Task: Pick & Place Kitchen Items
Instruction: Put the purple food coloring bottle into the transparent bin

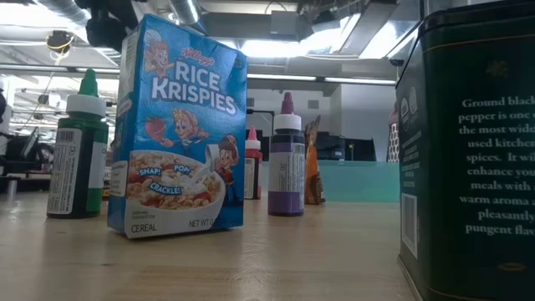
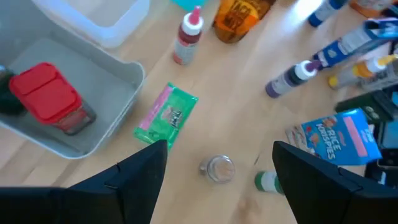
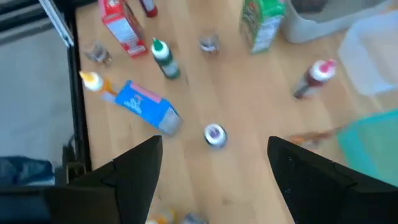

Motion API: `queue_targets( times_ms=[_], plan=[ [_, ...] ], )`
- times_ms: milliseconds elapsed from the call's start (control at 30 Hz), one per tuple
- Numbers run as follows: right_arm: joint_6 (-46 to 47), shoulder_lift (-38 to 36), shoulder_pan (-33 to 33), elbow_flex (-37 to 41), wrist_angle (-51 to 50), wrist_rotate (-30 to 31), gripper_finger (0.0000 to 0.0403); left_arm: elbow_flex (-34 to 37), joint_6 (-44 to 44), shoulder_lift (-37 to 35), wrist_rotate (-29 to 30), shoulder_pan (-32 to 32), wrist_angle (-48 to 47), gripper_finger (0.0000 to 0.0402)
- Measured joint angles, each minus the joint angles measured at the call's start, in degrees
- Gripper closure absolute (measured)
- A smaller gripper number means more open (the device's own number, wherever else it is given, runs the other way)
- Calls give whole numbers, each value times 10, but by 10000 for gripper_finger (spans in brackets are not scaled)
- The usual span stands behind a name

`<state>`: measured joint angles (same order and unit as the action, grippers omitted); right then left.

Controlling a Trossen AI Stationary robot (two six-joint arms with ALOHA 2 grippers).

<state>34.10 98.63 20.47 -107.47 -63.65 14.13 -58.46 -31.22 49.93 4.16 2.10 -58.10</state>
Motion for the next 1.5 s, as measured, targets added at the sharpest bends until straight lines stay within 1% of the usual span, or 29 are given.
queue_targets(
  times_ms=[167, 233, 300, 467, 667, 800, 867, 967, 1033, 1200, 1367, 1500],
  plan=[
    [41, 56, 0, 0, 86, -21, 110, 0, -8, -32, 51, -20, 0, 116],
    [50, 75, 0, 0, 114, -36, 110, 0, -8, -45, 55, -27, 0, 116],
    [65, 91, 0, 0, 118, -39, 110, 0, -9, -55, 56, -36, 1, 115],
    [96, 112, 0, 0, 101, -37, 110, 0, -10, -71, 59, -59, 5, 115],
    [138, 120, -1, 0, 49, -18, 110, 0, -10, -73, 91, -89, 5, 114],
    [260, 125, -12, 0, -21, -23, 110, 0, -10, -73, 99, -105, 5, 116],
    [301, 125, -17, 1, -45, -36, 110, 0, -10, -73, 99, -111, 5, 115],
    [338, 125, -23, 0, -43, -74, 110, 0, -11, -73, 100, -117, 5, 114],
    [358, 125, -24, 0, -33, -88, 110, 0, -10, -73, 104, -118, 5, 115],
    [398, 131, -25, 0, -22, -91, 110, 0, -4, -73, 143, -118, 5, 115],
    [401, 155, -25, 0, 8, -103, 110, 0, -4, -73, 139, -118, 5, 115],
    [420, 173, -28, 0, -10, -103, 110, 0, -4, -73, 140, -118, 5, 115]
  ],
)
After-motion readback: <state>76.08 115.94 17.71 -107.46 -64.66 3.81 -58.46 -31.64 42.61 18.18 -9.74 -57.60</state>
